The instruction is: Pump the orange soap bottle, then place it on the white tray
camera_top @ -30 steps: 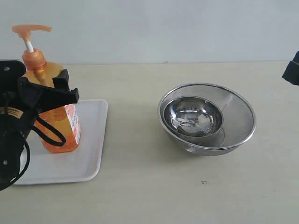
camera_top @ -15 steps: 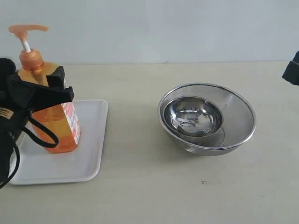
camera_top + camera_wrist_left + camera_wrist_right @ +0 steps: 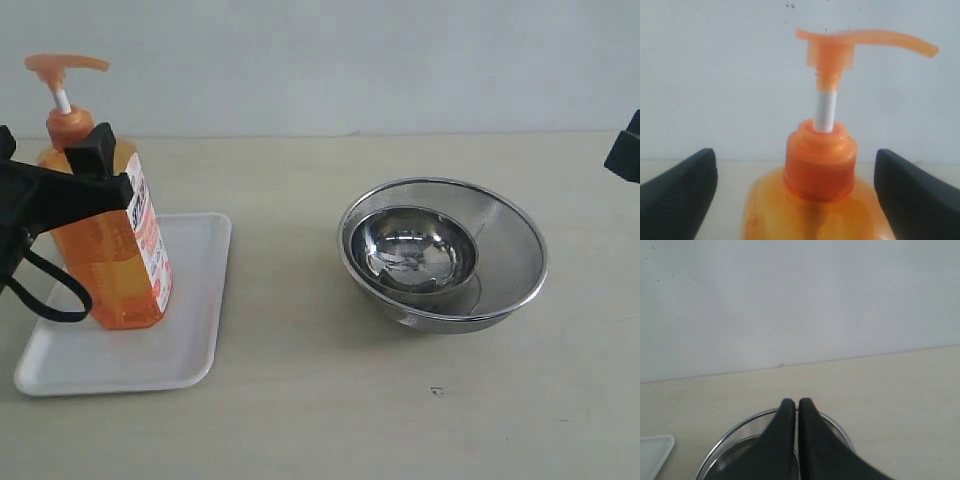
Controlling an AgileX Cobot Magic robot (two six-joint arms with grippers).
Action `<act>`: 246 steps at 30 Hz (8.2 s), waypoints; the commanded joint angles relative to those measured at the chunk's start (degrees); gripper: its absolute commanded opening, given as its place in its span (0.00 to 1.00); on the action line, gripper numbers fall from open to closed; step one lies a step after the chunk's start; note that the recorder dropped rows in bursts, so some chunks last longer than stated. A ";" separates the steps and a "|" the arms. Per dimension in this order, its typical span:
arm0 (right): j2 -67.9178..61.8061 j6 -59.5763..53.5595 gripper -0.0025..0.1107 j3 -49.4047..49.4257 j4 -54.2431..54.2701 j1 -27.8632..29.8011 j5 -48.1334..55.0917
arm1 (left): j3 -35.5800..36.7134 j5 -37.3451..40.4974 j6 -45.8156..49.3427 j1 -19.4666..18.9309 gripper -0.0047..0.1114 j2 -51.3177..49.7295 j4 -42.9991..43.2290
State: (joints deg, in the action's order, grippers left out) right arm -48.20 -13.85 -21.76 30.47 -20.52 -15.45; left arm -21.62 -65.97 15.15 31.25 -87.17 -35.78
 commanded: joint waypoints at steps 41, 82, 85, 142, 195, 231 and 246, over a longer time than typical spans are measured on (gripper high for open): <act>0.26 -0.17 0.02 0.08 -0.20 -0.07 -0.06 | 8.72 53.00 1.92 0.12 0.41 47.31 2.65; 0.26 -0.17 0.02 0.08 -0.20 -0.07 -0.06 | 13.24 59.98 -0.56 0.12 0.33 60.77 3.76; 0.26 -0.17 0.02 0.08 -0.20 -0.07 -0.06 | 13.24 59.98 -0.56 0.12 0.33 60.77 3.76; 0.26 -0.17 0.02 0.08 -0.20 -0.07 -0.48 | 21.62 71.79 4.97 -27.98 0.33 87.17 4.81; 0.26 -0.17 0.02 0.08 -0.20 -0.07 -0.98 | 21.62 83.16 -18.37 -27.98 0.33 87.17 35.04; 0.26 -0.17 0.02 0.08 -0.20 -0.07 -0.34 | 21.62 84.09 -16.18 -30.73 0.33 87.17 35.27; 0.26 -0.17 0.02 0.08 -0.20 -0.07 -0.55 | 21.62 84.09 -16.06 -30.73 0.33 87.17 35.27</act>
State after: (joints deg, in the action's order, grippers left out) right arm -48.20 -13.85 -21.76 30.47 -20.62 -15.80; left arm -0.18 18.04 -0.92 0.66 -0.15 -0.86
